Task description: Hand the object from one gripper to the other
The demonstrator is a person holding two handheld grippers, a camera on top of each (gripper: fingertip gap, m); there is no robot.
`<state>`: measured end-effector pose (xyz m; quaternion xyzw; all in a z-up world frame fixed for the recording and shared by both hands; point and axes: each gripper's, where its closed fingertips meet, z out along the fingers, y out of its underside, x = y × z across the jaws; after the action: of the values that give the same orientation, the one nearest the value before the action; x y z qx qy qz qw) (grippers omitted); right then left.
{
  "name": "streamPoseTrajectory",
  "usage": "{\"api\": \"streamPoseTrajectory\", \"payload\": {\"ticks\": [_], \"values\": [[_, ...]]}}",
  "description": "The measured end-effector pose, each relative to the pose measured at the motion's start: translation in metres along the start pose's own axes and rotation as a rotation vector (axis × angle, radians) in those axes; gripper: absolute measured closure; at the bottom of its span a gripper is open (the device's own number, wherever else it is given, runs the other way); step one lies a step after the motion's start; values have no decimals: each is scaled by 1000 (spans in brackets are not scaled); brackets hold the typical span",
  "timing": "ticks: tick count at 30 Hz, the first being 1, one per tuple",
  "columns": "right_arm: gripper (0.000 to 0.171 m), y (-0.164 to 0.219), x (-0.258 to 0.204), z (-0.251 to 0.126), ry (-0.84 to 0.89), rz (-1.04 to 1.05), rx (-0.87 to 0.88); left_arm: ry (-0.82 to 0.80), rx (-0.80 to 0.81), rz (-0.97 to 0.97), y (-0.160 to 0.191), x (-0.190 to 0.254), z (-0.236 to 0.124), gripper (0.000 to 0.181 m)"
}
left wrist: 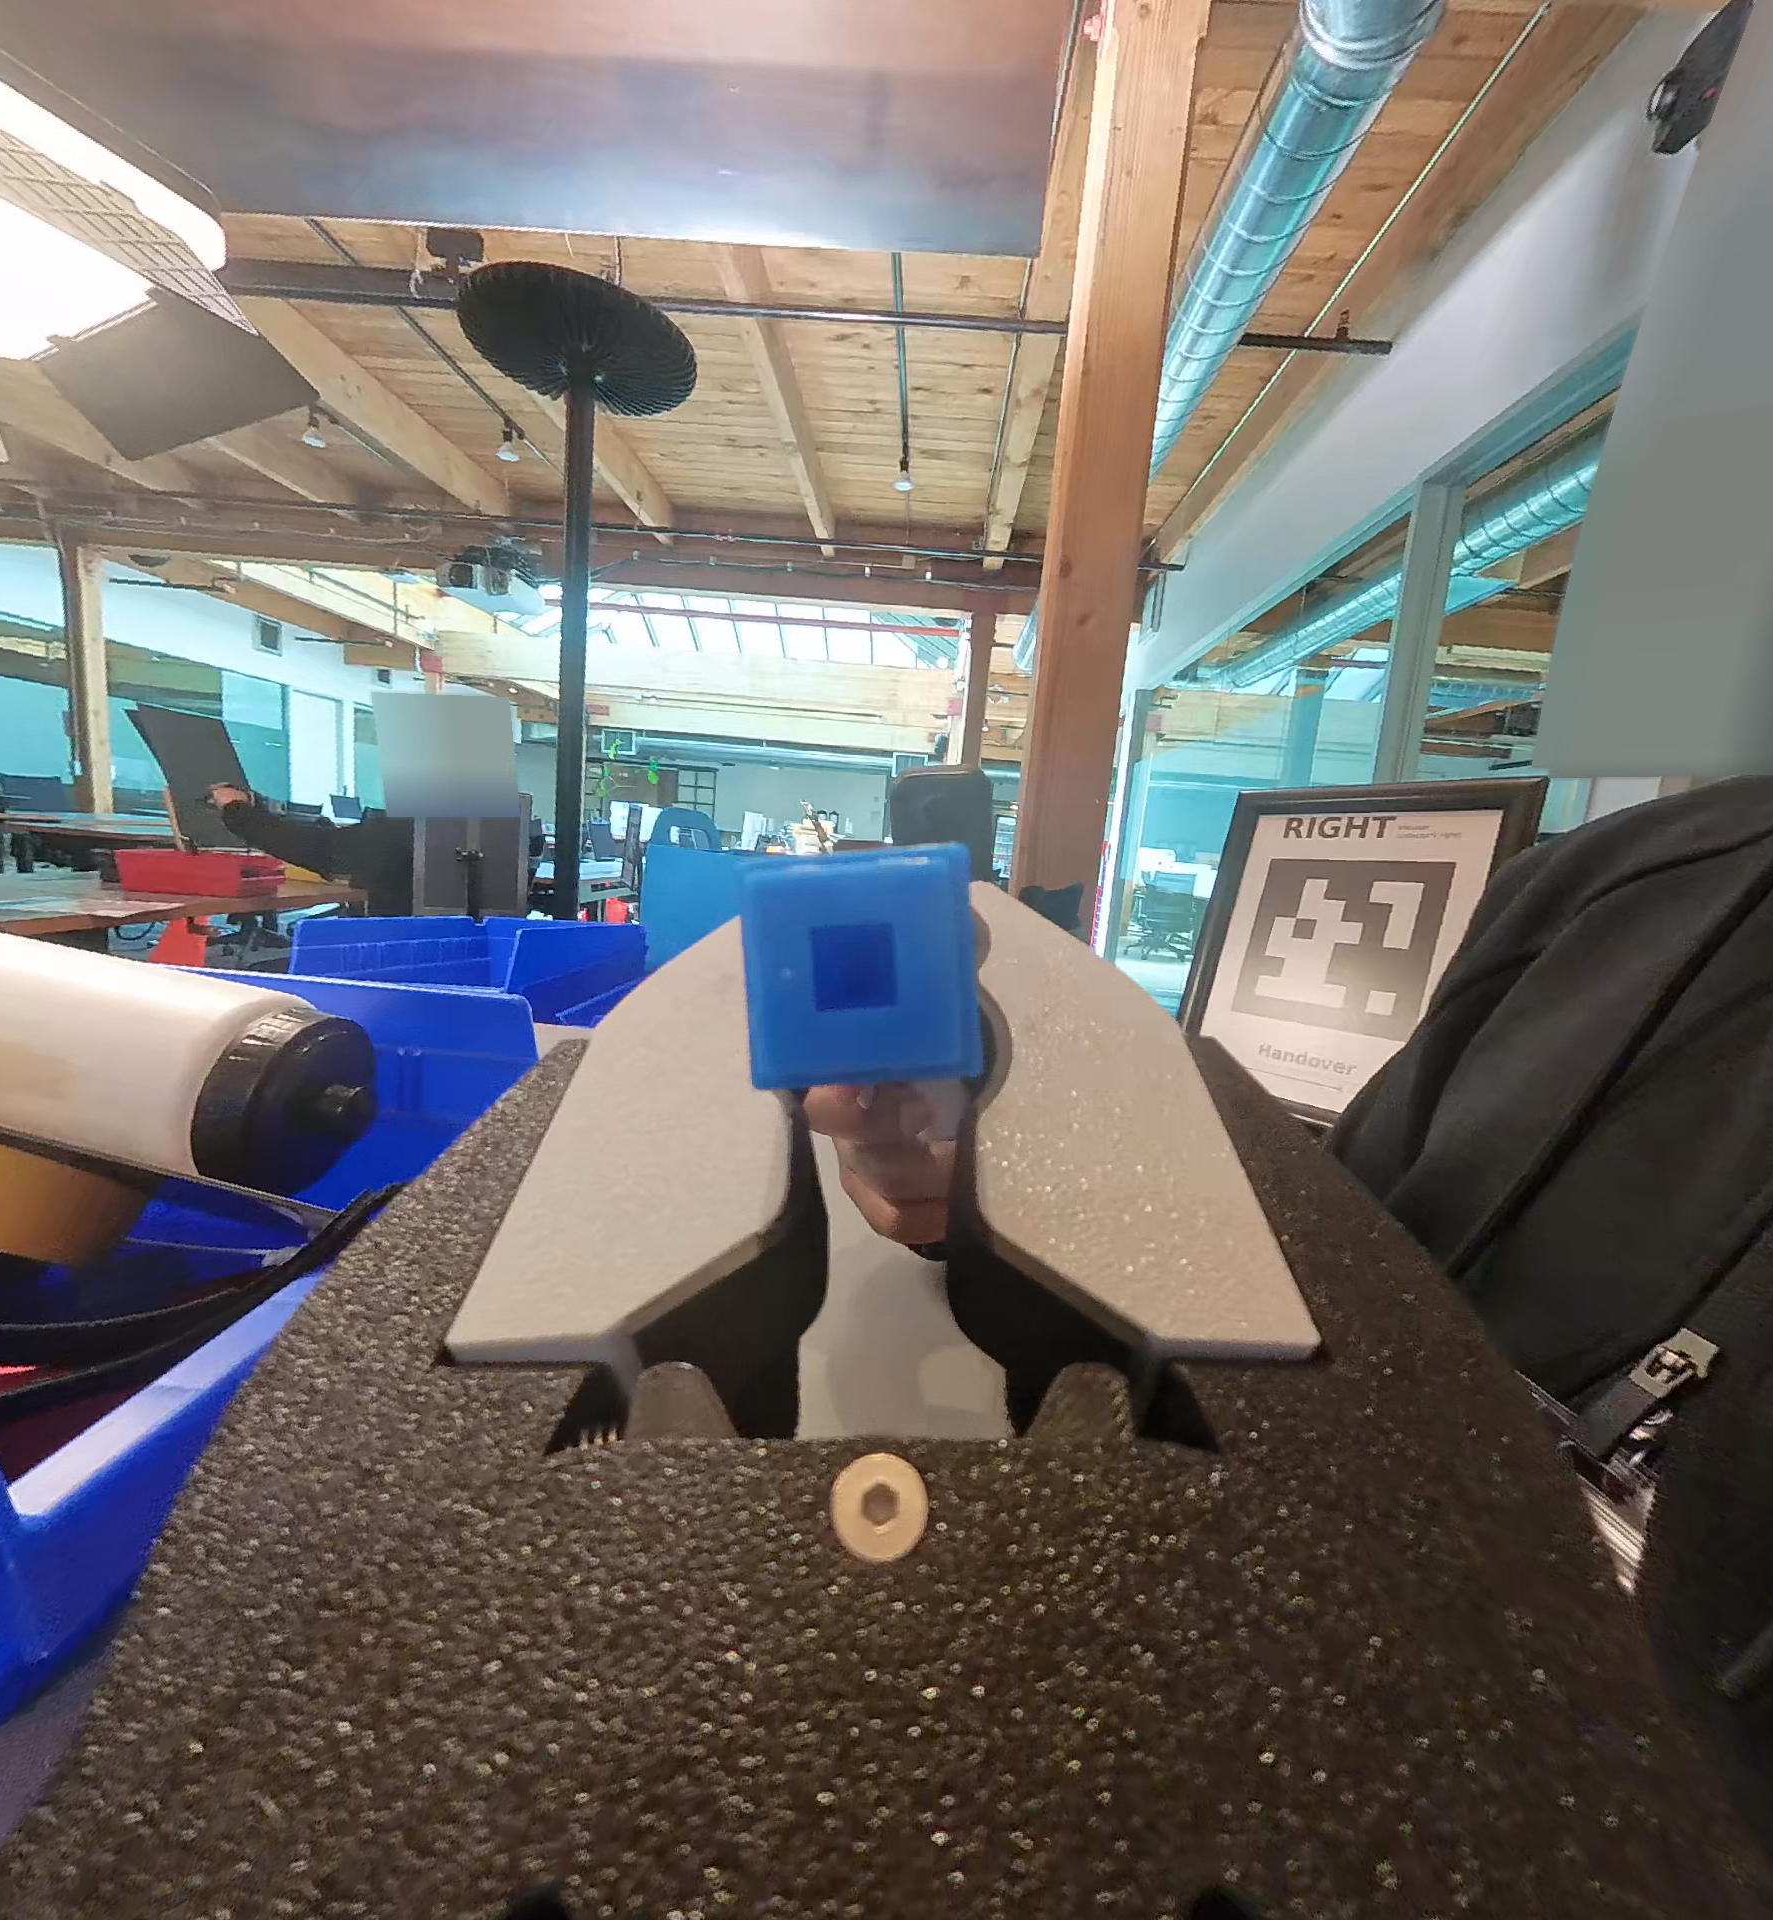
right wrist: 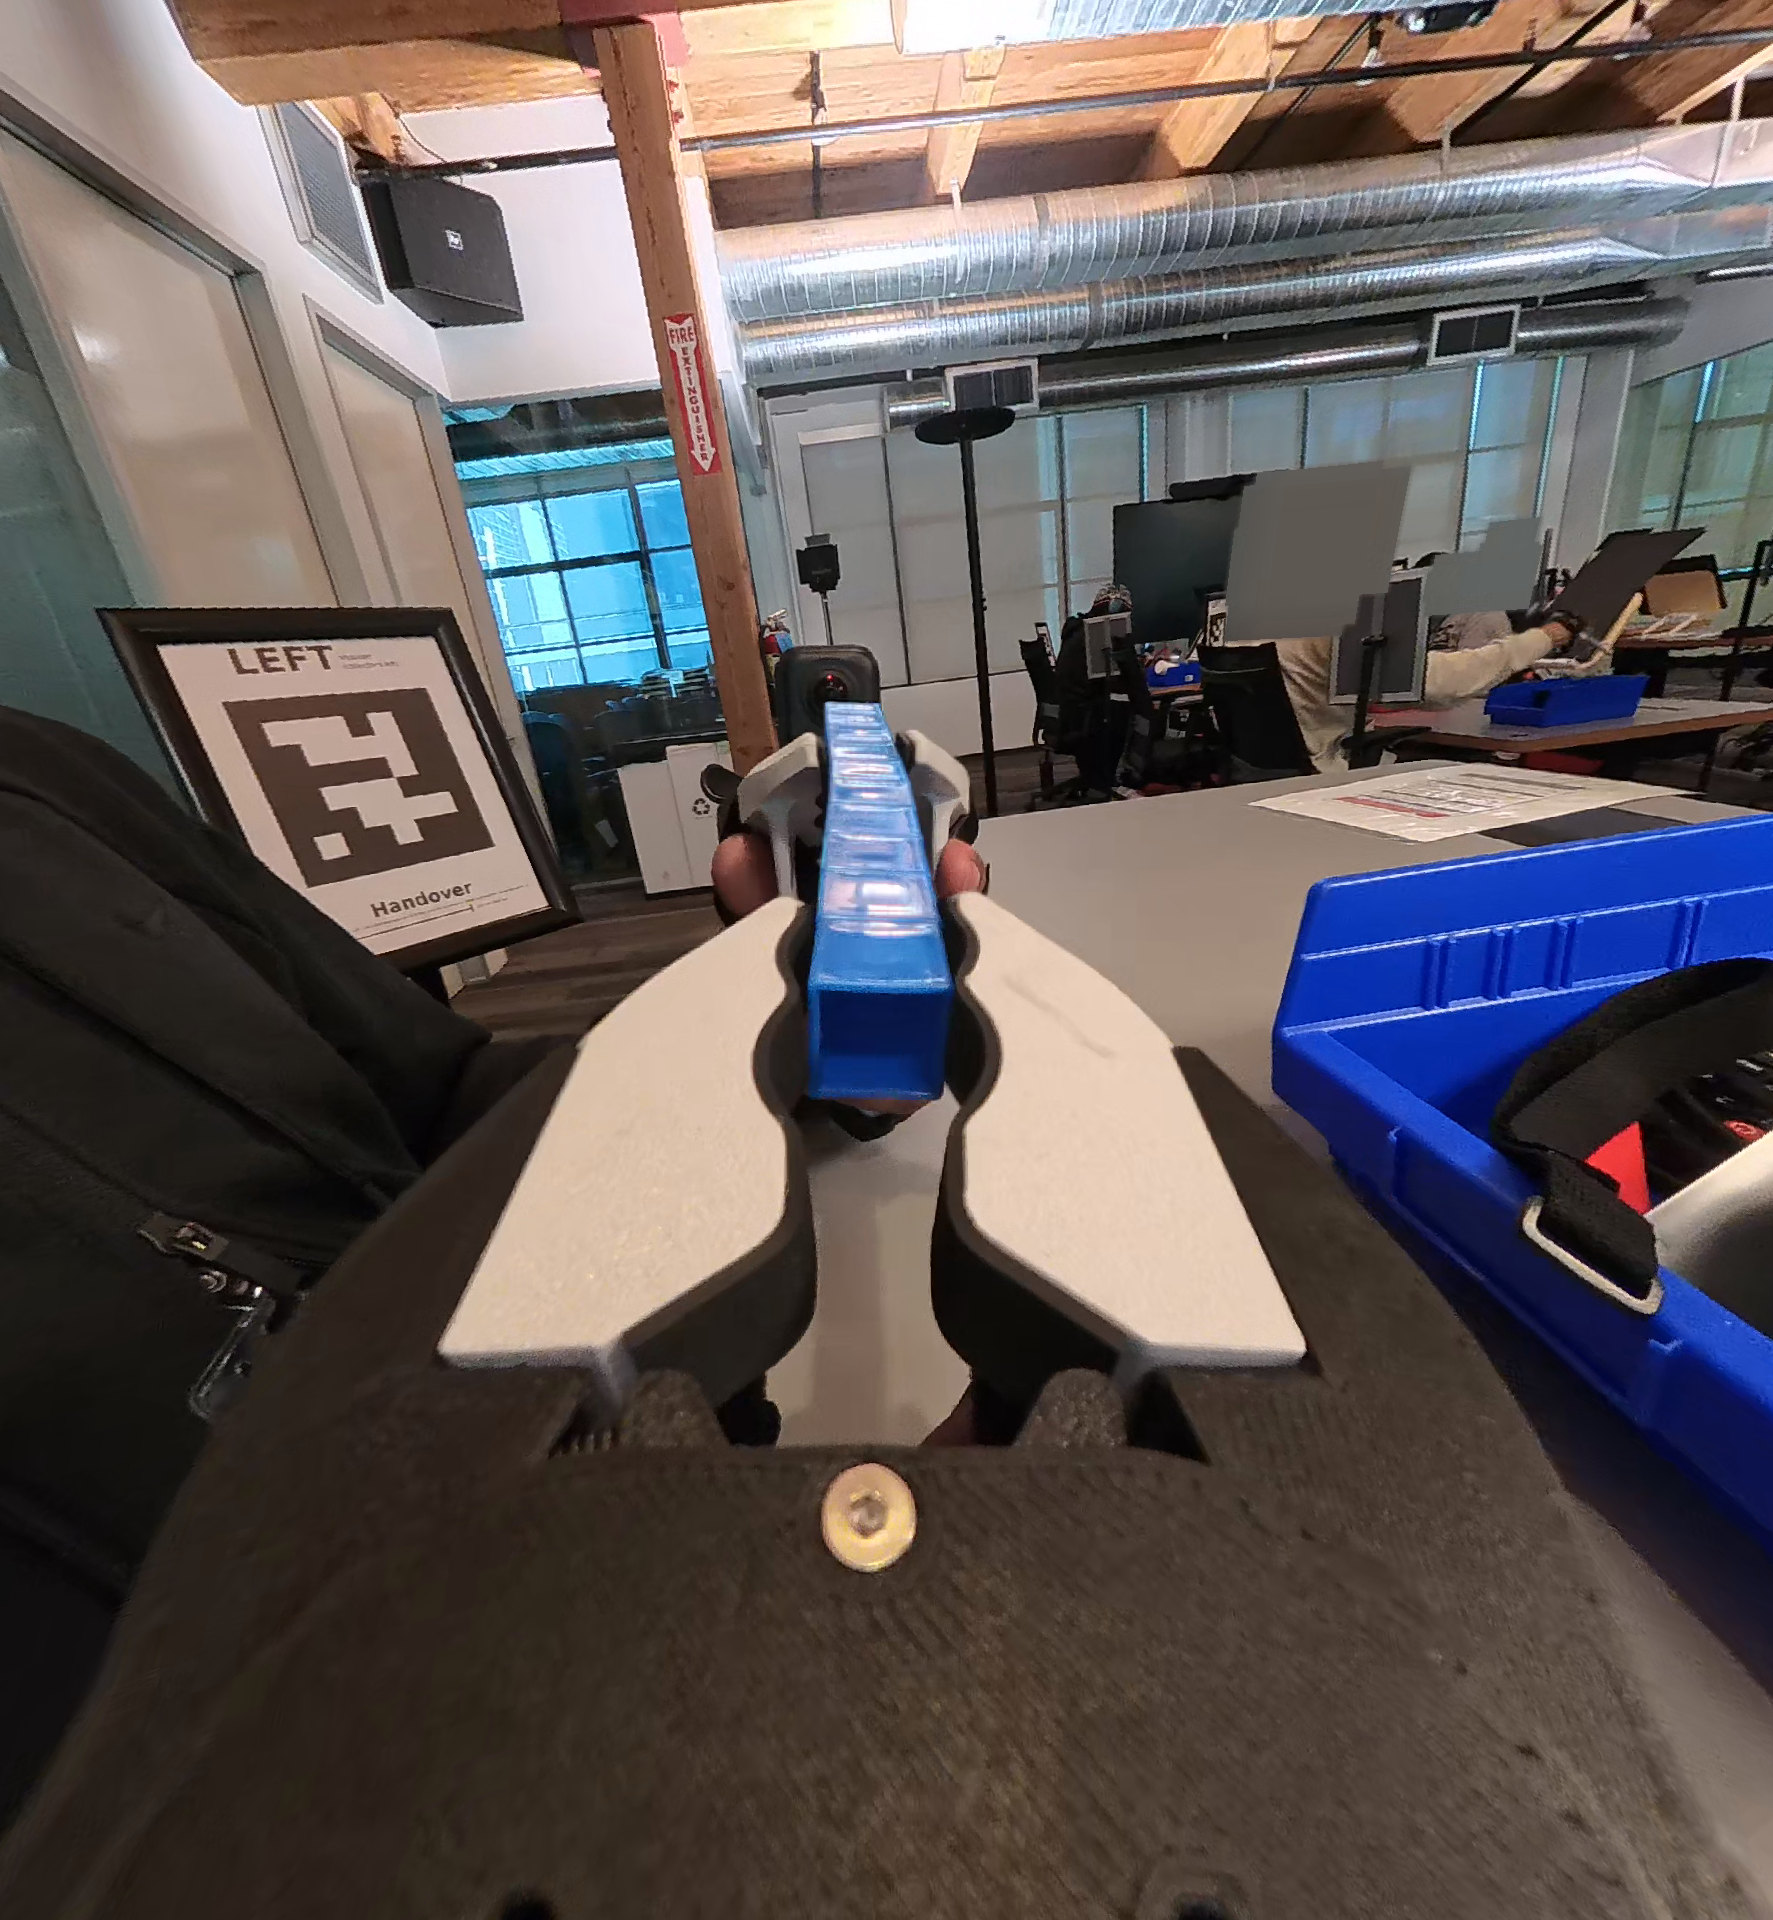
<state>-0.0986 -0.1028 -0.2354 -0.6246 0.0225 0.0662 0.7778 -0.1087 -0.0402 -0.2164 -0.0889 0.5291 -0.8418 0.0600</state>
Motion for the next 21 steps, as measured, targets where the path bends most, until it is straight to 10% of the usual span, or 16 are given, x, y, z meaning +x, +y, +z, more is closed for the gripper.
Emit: {"api": "streamPoseTrajectory", "payload": {"ticks": [21], "values": [[135,-4,15,-6,108,-46,-3,-18,-6,-27,9,-3,9,157]]}}
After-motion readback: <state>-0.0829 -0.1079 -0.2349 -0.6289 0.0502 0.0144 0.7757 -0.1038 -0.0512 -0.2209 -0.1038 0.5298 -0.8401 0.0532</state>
